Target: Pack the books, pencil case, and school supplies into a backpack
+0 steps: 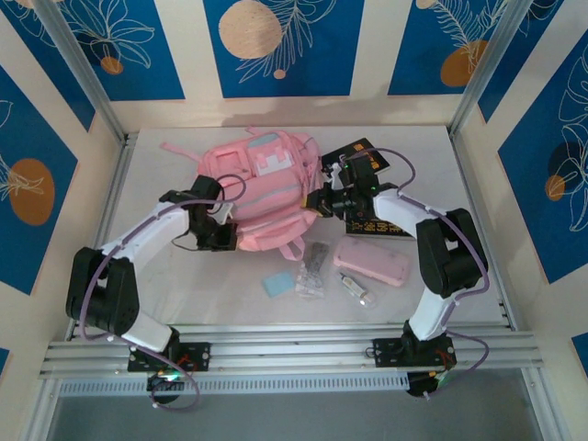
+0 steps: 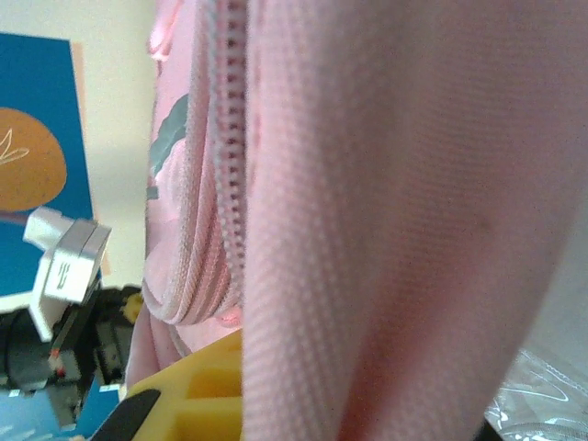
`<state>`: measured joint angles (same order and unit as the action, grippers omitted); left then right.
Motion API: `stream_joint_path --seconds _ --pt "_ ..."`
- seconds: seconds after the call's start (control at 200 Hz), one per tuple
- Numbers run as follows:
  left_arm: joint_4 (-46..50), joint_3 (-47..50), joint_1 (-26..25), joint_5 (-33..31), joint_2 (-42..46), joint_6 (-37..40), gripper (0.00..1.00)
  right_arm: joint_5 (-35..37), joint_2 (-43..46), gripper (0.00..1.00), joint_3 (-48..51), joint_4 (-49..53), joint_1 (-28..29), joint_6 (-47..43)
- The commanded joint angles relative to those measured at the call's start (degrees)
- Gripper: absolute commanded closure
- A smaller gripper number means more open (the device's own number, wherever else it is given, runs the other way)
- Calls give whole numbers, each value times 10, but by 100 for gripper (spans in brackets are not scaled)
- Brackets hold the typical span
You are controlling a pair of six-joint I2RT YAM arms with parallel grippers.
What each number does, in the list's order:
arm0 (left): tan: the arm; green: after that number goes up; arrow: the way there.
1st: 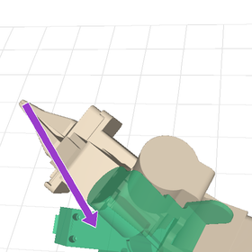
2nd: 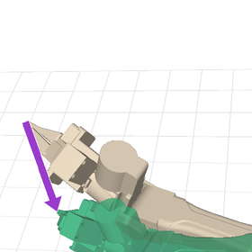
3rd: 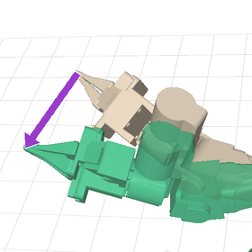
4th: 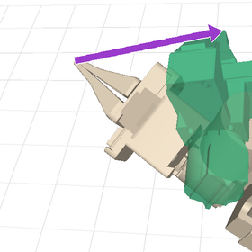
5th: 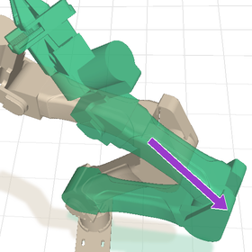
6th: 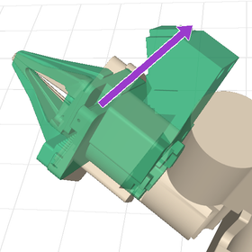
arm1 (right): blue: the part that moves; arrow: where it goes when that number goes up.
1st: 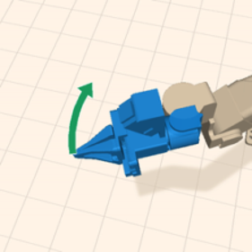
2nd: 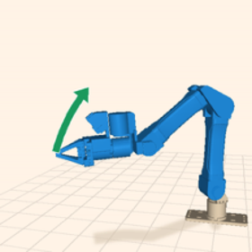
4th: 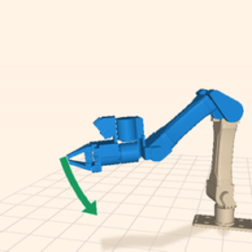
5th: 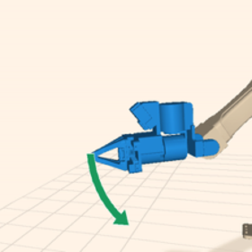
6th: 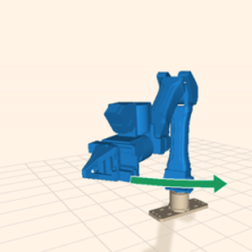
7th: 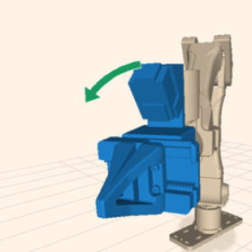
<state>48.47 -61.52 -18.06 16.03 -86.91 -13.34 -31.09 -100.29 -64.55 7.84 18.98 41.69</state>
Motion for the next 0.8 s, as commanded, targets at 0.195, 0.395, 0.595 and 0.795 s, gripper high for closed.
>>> stream_joint_path --seconds 0.195,0.395,0.595,0.795 --pt "-14 7 95 75 50 123 100 -95 -26 100 -74 99 -76 -147" --pt "-36 19 96 51 80 165 100 -132 -62 100 -123 141 -85 -197" --pt "-52 25 97 10 68 162 100 -116 -63 100 -136 168 -89 -231" --pt "-99 27 66 107 68 45 100 -63 -39 48 -94 95 -74 -93"
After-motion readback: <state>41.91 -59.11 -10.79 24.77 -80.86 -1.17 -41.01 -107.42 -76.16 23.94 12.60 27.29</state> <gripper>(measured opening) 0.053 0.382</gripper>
